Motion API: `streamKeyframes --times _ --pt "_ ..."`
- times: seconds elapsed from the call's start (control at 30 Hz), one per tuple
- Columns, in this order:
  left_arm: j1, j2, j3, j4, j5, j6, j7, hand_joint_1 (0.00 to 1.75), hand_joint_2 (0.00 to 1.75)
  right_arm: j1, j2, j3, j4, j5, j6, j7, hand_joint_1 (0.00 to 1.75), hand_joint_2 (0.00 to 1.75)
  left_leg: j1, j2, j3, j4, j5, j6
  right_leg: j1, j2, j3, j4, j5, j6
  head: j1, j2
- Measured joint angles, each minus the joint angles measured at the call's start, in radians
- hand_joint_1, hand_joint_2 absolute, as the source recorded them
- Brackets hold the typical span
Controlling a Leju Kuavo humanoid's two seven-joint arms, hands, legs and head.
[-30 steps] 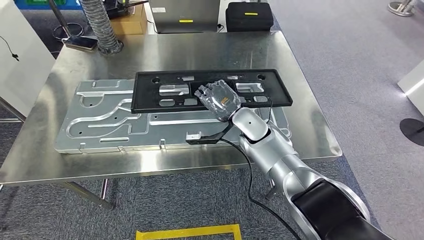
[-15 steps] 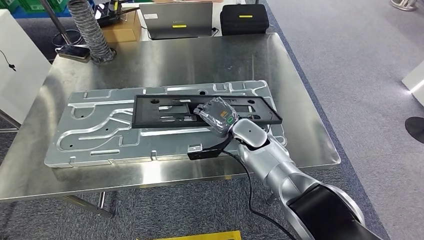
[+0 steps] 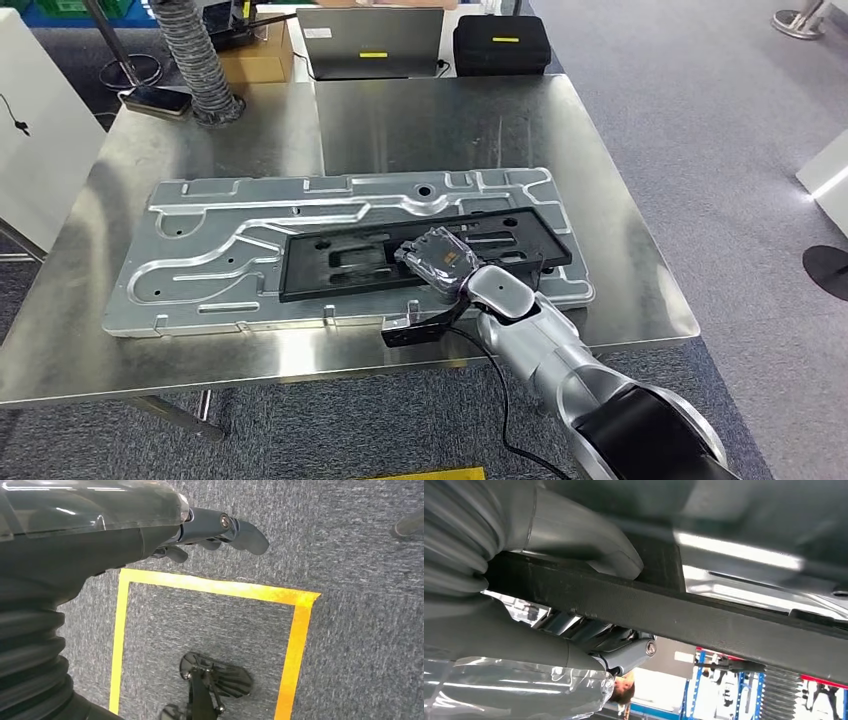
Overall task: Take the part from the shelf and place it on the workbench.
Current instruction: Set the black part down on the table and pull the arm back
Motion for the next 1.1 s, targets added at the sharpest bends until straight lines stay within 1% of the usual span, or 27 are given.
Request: streamKeyframes --times 0.03,0.07,0.1,0.13,0.17,0.23,0.27,0.3,0.37,0.4,0.43,0.47,0.5,0.53,0.57,0.6,0.63,0.7,0.77,0.8,0.83,0.9,0.93,0.97,1.0,1.07,1.1 --pt "0.000 -0.001 0.000 0.000 -0.001 0.000 -0.001 0.00 1.75 -0.002 0.000 0.001 0.001 0.005 0.006 0.001 1.31 1.31 -0.001 -0.001 0.003 0.000 -0.001 -0.001 0.003 0.000 0.038 -0.078 0.036 -0.010 0.000 0.000" --pt "-0.001 -0.002 0.000 0.000 -0.001 0.000 -0.003 0.00 1.75 -0.005 0.000 0.002 0.002 0.011 0.016 0.004 0.87 0.87 -0.003 -0.001 0.005 -0.001 -0.002 -0.003 0.007 -0.002 0.071 -0.146 0.061 -0.019 0.000 0.000" --pt "-0.002 -0.003 0.000 0.000 -0.001 -0.001 -0.006 0.00 1.75 -0.007 0.001 0.004 0.002 0.018 0.027 0.007 0.44 0.44 -0.003 -0.002 0.006 -0.002 -0.002 -0.006 0.011 -0.003 0.095 -0.194 0.076 -0.028 0.000 0.000" --pt "-0.002 -0.004 0.000 0.000 0.001 -0.001 -0.009 0.00 1.75 -0.008 0.001 0.006 0.003 0.025 0.038 0.011 0.00 0.00 -0.001 -0.002 0.007 -0.004 -0.002 -0.011 0.015 -0.005 0.105 -0.217 0.079 -0.034 0.000 0.000" --pt "-0.002 -0.005 0.000 0.000 0.004 0.000 -0.012 0.00 1.31 -0.008 0.002 0.009 0.005 0.031 0.047 0.016 0.00 0.00 -0.001 -0.002 0.008 -0.007 -0.001 -0.017 0.017 -0.006 0.105 -0.220 0.078 -0.037 0.000 0.000" --pt "-0.002 -0.005 0.000 0.000 0.008 0.002 -0.019 0.00 0.44 -0.007 0.004 0.014 0.008 0.041 0.056 0.025 0.00 0.00 -0.002 -0.001 0.012 -0.012 -0.001 -0.028 0.013 -0.006 0.113 -0.239 0.089 -0.041 0.000 0.000" --pt "-0.002 -0.004 0.000 0.000 0.009 0.004 -0.021 0.00 0.00 -0.008 0.005 0.016 0.009 0.043 0.056 0.028 0.00 0.00 -0.003 0.000 0.007 0.001 -0.013 -0.032 0.009 -0.007 0.119 -0.251 0.096 -0.043 0.000 0.000" --pt "-0.002 -0.004 0.000 0.000 0.008 0.006 -0.024 0.00 0.00 -0.009 0.007 0.018 0.009 0.043 0.054 0.030 0.00 0.00 -0.004 0.000 -0.006 0.035 -0.036 -0.035 0.005 -0.007 0.125 -0.262 0.103 -0.045 0.000 0.000" --pt "-0.001 -0.004 0.000 0.000 0.005 0.011 -0.026 0.00 0.00 -0.007 0.009 0.020 0.010 0.030 0.050 0.021 0.00 0.00 -0.001 0.000 -0.060 0.158 -0.103 -0.042 0.003 -0.008 0.127 -0.266 0.106 -0.048 0.000 0.000" --pt "0.000 -0.004 0.000 0.000 0.002 0.016 -0.024 0.00 0.00 -0.004 0.010 0.019 0.010 0.011 0.048 0.006 0.00 0.00 0.000 0.000 -0.087 0.218 -0.127 -0.046 0.004 -0.008 0.126 -0.264 0.105 -0.048 0.000 0.000" --pt "0.001 -0.004 0.000 0.000 0.000 0.020 -0.021 0.00 0.00 0.000 0.011 0.017 0.010 -0.015 0.045 -0.015 0.00 0.00 0.001 0.000 -0.102 0.251 -0.134 -0.049 0.004 -0.008 0.124 -0.262 0.104 -0.048 0.000 0.000" --pt "0.003 -0.004 0.000 0.000 -0.001 0.025 -0.018 0.00 0.00 0.004 0.013 0.012 0.009 -0.061 0.047 -0.049 0.00 0.00 0.002 0.000 -0.099 0.248 -0.122 -0.052 0.003 -0.007 0.123 -0.258 0.102 -0.047 0.000 0.000" --pt "0.004 -0.004 0.000 0.000 -0.002 0.029 -0.014 0.00 0.00 0.009 0.016 0.003 0.001 -0.127 0.061 -0.090 0.00 0.00 0.004 0.001 -0.076 0.205 -0.093 -0.054 0.002 -0.006 0.122 -0.252 0.099 -0.044 0.000 0.000" --pt "0.004 -0.004 0.000 0.000 -0.003 0.031 -0.011 0.00 0.00 0.018 0.020 -0.007 -0.020 -0.224 0.093 -0.132 0.00 0.00 0.006 0.001 -0.041 0.136 -0.059 -0.056 0.001 -0.006 0.121 -0.244 0.094 -0.040 0.000 0.000" --pt "0.002 -0.004 0.000 0.000 -0.004 0.033 -0.008 0.00 0.00 0.029 0.022 -0.017 -0.060 -0.361 0.144 -0.173 0.00 0.00 0.005 0.001 -0.007 0.072 -0.036 -0.056 0.002 -0.005 0.118 -0.234 0.088 -0.034 0.000 0.000" --pt "0.001 -0.004 0.000 0.000 -0.006 0.034 -0.005 0.00 0.00 0.043 0.023 -0.022 -0.117 -0.523 0.211 -0.201 0.00 0.00 0.005 0.000 0.016 0.026 -0.022 -0.051 0.004 -0.004 0.114 -0.225 0.083 -0.029 0.000 0.000" --pt "-0.001 -0.004 0.000 0.000 -0.007 0.035 -0.002 0.00 0.00 0.058 0.020 -0.023 -0.187 -0.696 0.285 -0.219 0.00 0.00 0.004 -0.002 0.025 0.005 -0.020 -0.044 0.006 -0.004 0.110 -0.218 0.080 -0.024 0.000 0.000" --pt "-0.001 -0.005 0.000 0.000 -0.008 0.035 0.004 0.00 0.00 0.088 0.010 -0.021 -0.335 -1.006 0.434 -0.230 0.00 0.00 0.001 -0.004 0.023 0.004 -0.021 -0.027 0.006 -0.003 0.106 -0.214 0.079 -0.016 0.000 0.000" --pt "-0.002 -0.006 0.000 0.000 -0.007 0.033 0.007 0.00 0.00 0.119 -0.010 -0.033 -0.494 -1.256 0.582 -0.228 0.00 0.00 0.003 -0.003 0.023 0.001 -0.018 -0.015 0.003 -0.004 0.100 -0.197 0.064 -0.005 0.000 0.000" --pt "-0.004 -0.007 0.000 0.000 -0.005 0.030 0.008 0.00 0.00 0.136 -0.023 -0.048 -0.580 -1.364 0.646 -0.225 0.00 0.00 0.004 -0.003 0.022 0.000 -0.017 -0.010 0.001 -0.004 0.085 -0.164 0.042 0.000 0.000 0.000" --pt "-0.005 -0.007 0.000 0.000 -0.002 0.027 0.007 0.00 0.00 0.153 -0.036 -0.067 -0.661 -1.450 0.692 -0.222 0.00 0.00 0.005 -0.003 0.022 0.000 -0.017 -0.006 -0.001 -0.004 0.061 -0.110 0.010 0.006 0.000 0.000" --pt "-0.005 -0.007 0.000 0.000 0.006 0.021 0.002 0.00 0.00 0.188 -0.067 -0.120 -0.809 -1.568 0.733 -0.217 0.00 0.00 0.004 -0.004 0.021 0.000 -0.018 -0.001 -0.004 -0.004 -0.003 0.028 -0.053 0.013 0.000 0.000" --pt "-0.003 -0.008 0.001 0.000 0.012 0.017 -0.003 0.00 0.00 0.206 -0.084 -0.156 -0.876 -1.594 0.730 -0.217 0.00 0.00 0.003 -0.005 0.021 0.000 -0.018 0.000 -0.004 -0.004 -0.026 0.073 -0.065 0.014 0.000 0.000" --pt "-0.001 -0.008 0.002 0.000 0.020 0.012 -0.009 0.00 0.00 0.223 -0.105 -0.203 -0.945 -1.589 0.702 -0.220 0.00 0.00 0.002 -0.006 0.021 0.000 -0.018 0.000 -0.004 -0.004 -0.031 0.081 -0.057 0.013 0.000 0.000" --pt "0.001 -0.009 0.005 0.000 0.030 0.007 -0.018 0.00 0.00 0.238 -0.124 -0.257 -1.012 -1.548 0.646 -0.223 0.00 0.00 0.002 -0.008 0.021 0.000 -0.018 0.000 -0.004 -0.004 -0.016 0.045 -0.029 0.010 0.000 0.000" --pt "0.005 -0.013 0.015 0.000 0.057 -0.003 -0.038 0.00 0.00 0.257 -0.158 -0.393 -1.139 -1.351 0.438 -0.231 0.00 0.00 0.000 -0.010 0.023 0.000 -0.019 0.000 0.000 -0.005 0.053 -0.103 0.042 -0.001 0.000 0.000" --pt "0.005 -0.015 0.021 0.001 0.069 -0.007 -0.047 0.00 0.00 0.265 -0.172 -0.463 -1.189 -1.234 0.321 -0.230 0.00 0.00 -0.002 -0.011 0.023 -0.001 -0.019 -0.002 0.004 -0.007 0.083 -0.168 0.066 -0.007 0.000 0.000"
